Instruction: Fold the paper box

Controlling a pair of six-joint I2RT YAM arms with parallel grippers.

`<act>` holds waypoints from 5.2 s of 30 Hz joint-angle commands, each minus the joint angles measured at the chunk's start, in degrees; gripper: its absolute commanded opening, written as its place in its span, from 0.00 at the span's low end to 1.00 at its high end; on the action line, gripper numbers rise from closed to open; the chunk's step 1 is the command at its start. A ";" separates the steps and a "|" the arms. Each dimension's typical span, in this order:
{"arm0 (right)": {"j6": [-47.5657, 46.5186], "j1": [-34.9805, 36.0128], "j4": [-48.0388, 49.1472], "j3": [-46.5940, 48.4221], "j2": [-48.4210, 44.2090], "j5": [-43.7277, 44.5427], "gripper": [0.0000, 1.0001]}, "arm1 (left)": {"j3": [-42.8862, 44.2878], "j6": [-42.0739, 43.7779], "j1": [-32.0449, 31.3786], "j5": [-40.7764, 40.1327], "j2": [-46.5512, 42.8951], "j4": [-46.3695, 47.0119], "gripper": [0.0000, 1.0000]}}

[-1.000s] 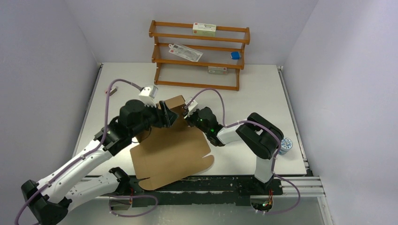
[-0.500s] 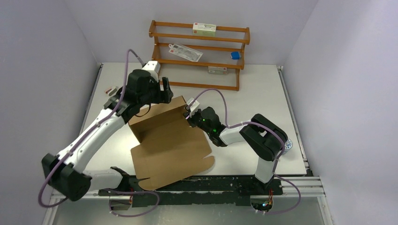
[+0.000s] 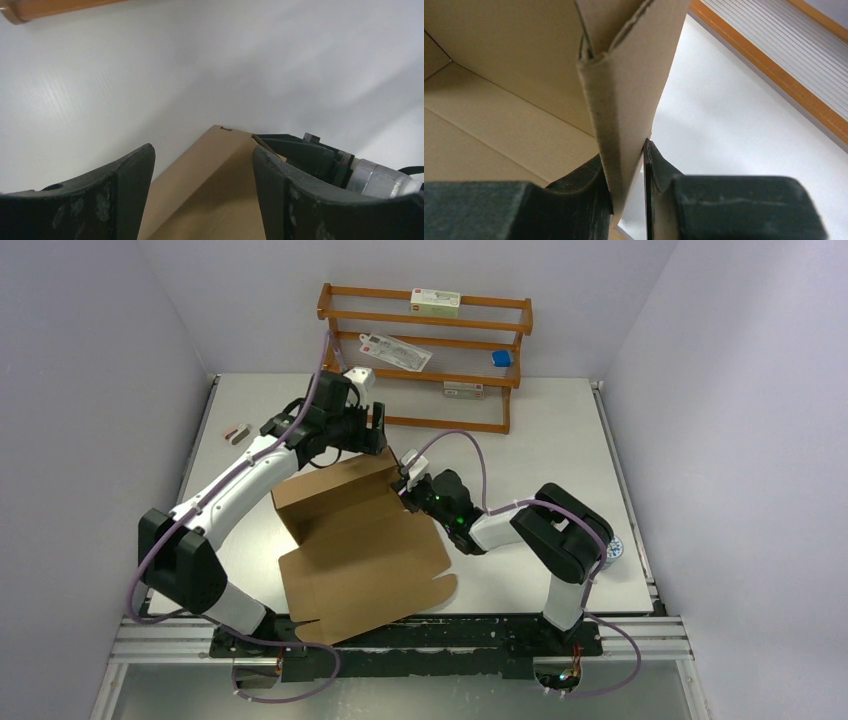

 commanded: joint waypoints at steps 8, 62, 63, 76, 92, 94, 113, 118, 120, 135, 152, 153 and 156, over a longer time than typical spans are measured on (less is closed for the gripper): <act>6.34 1.62 4.38 -3.74 -0.75 0.77 0.22 | -5.52 -0.32 0.63 12.48 2.31 3.85 0.72; 6.77 5.31 22.32 -2.35 6.61 36.92 0.18 | -7.37 -0.88 0.63 27.44 7.63 3.56 0.61; 7.19 5.31 22.10 -2.24 6.66 37.38 0.18 | -7.37 -0.91 0.63 27.26 7.46 3.55 0.61; 5.85 5.31 22.95 -0.04 8.82 44.65 0.21 | -8.22 -2.74 1.29 33.28 7.96 5.08 0.61; 6.63 5.31 28.19 0.93 11.06 52.39 0.18 | -9.25 -3.92 4.26 38.28 8.51 7.01 0.60; 5.66 5.31 29.71 0.93 11.40 52.86 0.17 | -9.06 -3.72 4.32 38.33 8.43 6.73 0.60; 5.14 4.67 24.57 0.16 9.23 45.07 0.11 | -8.62 -2.74 4.35 36.18 5.05 5.59 0.60; 6.05 4.31 21.36 -2.01 6.73 38.52 0.27 | -7.82 -1.61 4.41 30.84 4.32 3.56 0.62; 6.73 4.18 19.49 -2.63 5.55 36.71 0.31 | -7.77 -1.51 4.41 29.75 4.24 3.39 0.62; 9.90 4.12 9.57 -4.87 -1.82 32.09 0.54 | -7.87 -1.72 4.41 28.27 3.70 3.80 0.62; 13.82 4.14 -6.84 -10.72 -17.55 18.87 0.97 | -5.99 6.66 6.51 6.04 -10.25 -0.32 0.85; 13.93 4.16 -8.72 -10.73 -18.86 18.37 0.99 | -6.30 7.45 6.52 4.86 -11.65 -0.06 0.86; 14.96 4.12 -15.73 -10.15 -22.62 18.36 1.00 | -7.28 10.41 6.39 3.19 -15.33 0.29 0.89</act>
